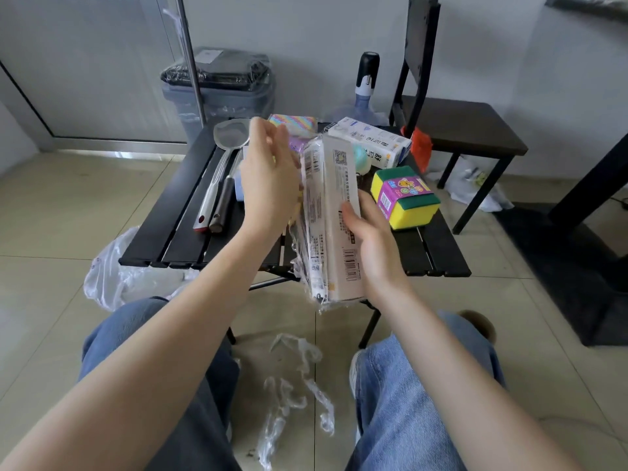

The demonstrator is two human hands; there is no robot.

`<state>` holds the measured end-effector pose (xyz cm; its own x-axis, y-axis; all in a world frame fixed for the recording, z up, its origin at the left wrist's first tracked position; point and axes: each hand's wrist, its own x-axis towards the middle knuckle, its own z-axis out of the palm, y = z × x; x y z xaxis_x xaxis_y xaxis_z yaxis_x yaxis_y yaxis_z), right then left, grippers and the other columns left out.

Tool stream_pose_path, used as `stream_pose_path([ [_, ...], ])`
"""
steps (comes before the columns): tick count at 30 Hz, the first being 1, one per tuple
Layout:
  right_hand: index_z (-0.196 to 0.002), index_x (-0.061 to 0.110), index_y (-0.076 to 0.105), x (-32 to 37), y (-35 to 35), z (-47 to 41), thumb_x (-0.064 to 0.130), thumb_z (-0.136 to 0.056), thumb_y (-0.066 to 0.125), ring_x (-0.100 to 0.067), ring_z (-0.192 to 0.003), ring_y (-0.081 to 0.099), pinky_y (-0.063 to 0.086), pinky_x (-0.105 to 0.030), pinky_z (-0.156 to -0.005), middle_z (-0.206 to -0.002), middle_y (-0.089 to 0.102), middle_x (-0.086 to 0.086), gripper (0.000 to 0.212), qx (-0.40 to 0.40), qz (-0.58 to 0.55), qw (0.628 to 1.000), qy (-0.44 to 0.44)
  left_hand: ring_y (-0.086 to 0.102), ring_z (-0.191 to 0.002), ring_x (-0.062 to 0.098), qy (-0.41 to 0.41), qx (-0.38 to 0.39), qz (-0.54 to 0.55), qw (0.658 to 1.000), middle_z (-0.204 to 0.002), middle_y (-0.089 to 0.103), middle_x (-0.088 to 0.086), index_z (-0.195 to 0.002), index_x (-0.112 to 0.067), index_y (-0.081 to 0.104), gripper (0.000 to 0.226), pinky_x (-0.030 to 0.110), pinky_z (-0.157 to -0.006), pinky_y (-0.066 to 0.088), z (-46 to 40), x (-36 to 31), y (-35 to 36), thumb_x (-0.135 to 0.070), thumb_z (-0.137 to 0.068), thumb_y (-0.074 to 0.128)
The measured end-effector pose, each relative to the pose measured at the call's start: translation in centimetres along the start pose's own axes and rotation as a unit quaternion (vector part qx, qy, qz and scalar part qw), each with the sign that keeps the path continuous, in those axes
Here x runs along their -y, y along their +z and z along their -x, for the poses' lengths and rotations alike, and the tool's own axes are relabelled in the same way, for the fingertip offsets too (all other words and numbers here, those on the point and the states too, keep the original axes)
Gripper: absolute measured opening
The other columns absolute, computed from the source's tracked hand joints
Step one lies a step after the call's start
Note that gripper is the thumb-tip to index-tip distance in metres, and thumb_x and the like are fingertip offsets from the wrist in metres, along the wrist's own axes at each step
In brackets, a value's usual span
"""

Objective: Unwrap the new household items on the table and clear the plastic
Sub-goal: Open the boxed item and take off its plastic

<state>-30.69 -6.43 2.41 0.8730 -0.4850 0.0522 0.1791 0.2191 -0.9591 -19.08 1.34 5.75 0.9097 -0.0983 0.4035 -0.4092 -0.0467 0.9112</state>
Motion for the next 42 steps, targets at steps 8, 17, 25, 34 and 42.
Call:
stream_pose_path([
  [8, -0.111, 0.013, 0.064, 0.0, -1.0, 0.1, 0.039, -0.099, 0.041, -0.021, -0.085, 0.064, 0.05, -0.033, -0.077, -0.091, 0.067, -0.005, 0.037, 0.009, -0.186, 0.976, 0.114, 0.041, -0.044, 0.008, -0.12, 0.041, 0.001, 0.992, -0.076, 0.05, 0.008, -0.092, -0.013, 0.042, 0.025, 0.019, -0.041, 0.033, -0.5, 1.9, -1.1, -0.03, -0.105, 0.028],
  [17, -0.099, 0.013, 0.065, 1.3, -0.9, -0.7, 0.025, -0.086, 0.061, -0.019, -0.076, 0.065, 0.056, -0.032, -0.069, -0.086, 0.067, -0.007, 0.018, 0.051, -0.093, 0.99, 0.089, 0.041, -0.06, 0.007, -0.248, 0.405, 0.002, 0.88, -0.073, 0.053, -0.006, -0.092, -0.017, 0.063, 0.056, 0.02, -0.059, 0.032, 1.9, 1.2, -3.1, -0.069, -0.073, 0.059],
  [25, -0.118, 0.012, 0.053, 1.3, -1.1, -1.2, 0.027, -0.092, 0.061, -0.022, -0.093, 0.068, 0.056, -0.039, -0.081, -0.101, 0.069, -0.007, 0.031, -0.039, -0.038, 0.997, 0.063, 0.062, -0.079, 0.011, -0.27, 0.382, 0.009, 0.884, -0.085, 0.07, -0.007, -0.099, -0.014, 0.055, 0.018, 0.022, -0.074, 0.053, 1.8, 0.9, -3.5, -0.031, -0.095, 0.055],
  [34, -0.144, 0.032, 0.033, -0.2, 0.0, -1.2, 0.043, -0.078, 0.071, -0.017, -0.107, 0.067, 0.052, -0.048, -0.096, -0.123, 0.066, 0.003, 0.077, 0.019, 0.026, 0.997, 0.065, 0.055, -0.057, 0.021, -0.09, 0.173, -0.038, 0.98, -0.068, 0.055, 0.003, -0.096, -0.018, 0.039, 0.007, 0.037, -0.058, 0.051, 2.6, 0.1, -1.2, -0.021, -0.103, 0.038],
  [42, -0.145, 0.023, 0.026, 0.1, 1.0, -1.0, 0.014, -0.087, 0.071, -0.017, -0.116, 0.061, 0.05, -0.045, -0.099, -0.133, 0.058, -0.006, 0.074, -0.033, 0.067, 0.995, -0.068, 0.052, -0.063, 0.013, -0.12, 0.224, -0.094, 0.963, -0.071, 0.055, 0.0, -0.079, -0.006, 0.05, 0.049, 0.022, -0.058, 0.04, 3.9, -0.3, -1.2, -0.047, -0.1, 0.034],
])
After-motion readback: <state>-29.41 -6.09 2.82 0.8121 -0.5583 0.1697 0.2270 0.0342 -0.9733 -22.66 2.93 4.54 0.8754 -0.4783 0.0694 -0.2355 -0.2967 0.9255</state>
